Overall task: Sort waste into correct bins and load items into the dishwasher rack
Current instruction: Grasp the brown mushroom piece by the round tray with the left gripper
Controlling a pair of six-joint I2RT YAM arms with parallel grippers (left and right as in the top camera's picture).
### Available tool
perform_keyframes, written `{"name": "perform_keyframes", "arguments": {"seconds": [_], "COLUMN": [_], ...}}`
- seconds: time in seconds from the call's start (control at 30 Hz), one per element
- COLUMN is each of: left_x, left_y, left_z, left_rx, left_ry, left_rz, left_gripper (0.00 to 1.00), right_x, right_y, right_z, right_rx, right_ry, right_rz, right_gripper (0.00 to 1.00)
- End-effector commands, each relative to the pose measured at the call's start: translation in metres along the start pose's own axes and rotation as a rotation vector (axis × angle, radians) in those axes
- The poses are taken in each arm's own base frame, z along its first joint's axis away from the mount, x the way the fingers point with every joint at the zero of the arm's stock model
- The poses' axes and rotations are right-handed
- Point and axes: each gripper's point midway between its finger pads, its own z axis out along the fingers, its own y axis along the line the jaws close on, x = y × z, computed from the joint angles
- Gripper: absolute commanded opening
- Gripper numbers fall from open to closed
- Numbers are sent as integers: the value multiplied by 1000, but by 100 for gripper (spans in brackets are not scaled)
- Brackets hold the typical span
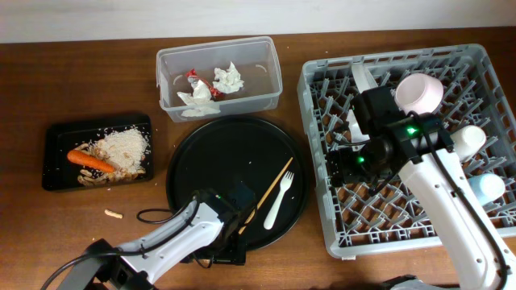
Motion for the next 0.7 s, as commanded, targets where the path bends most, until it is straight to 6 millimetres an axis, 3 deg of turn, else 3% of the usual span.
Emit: {"name": "perform_keyframes", "arguments": {"seconds": [0.0,0.13,0.2,0.27,0.33,0.4,0.5,0.6,0.67], "left_x": [-10,-17,-10,-3,0,2,1,1,3], "left_y": [3,0,-3,-5,-4,-2,-3,-3,-2], "left_z": [3,3,5,7,7,7,7,7,4], "left_rx": [-20,-10,12,34,27,21,25,26,18], "left_ry": [-62,-91,-58,-20,-9,0,-4,-4,6], "left_rz": [-10,-10,-9,-9,-9,-10,-10,-9,-10], "left_gripper": [99,97,85,80,69,50,31,1,0], "right_x": [1,2,2,3,3,3,3,3,3], "right_y": [1,0,0,0,0,0,0,0,0], "right_z": [-3,-3,-3,-3,-3,-3,-3,-3,-3], "right_rx": [-14,-14,-13,-13,-13,-13,-13,-13,-13], "right_ry": [-3,0,2,3,3,3,3,3,3], "right_rz": [-4,-4,-2,0,0,0,0,0,0], "right_gripper": [90,91,91,91,91,91,91,90,91]}}
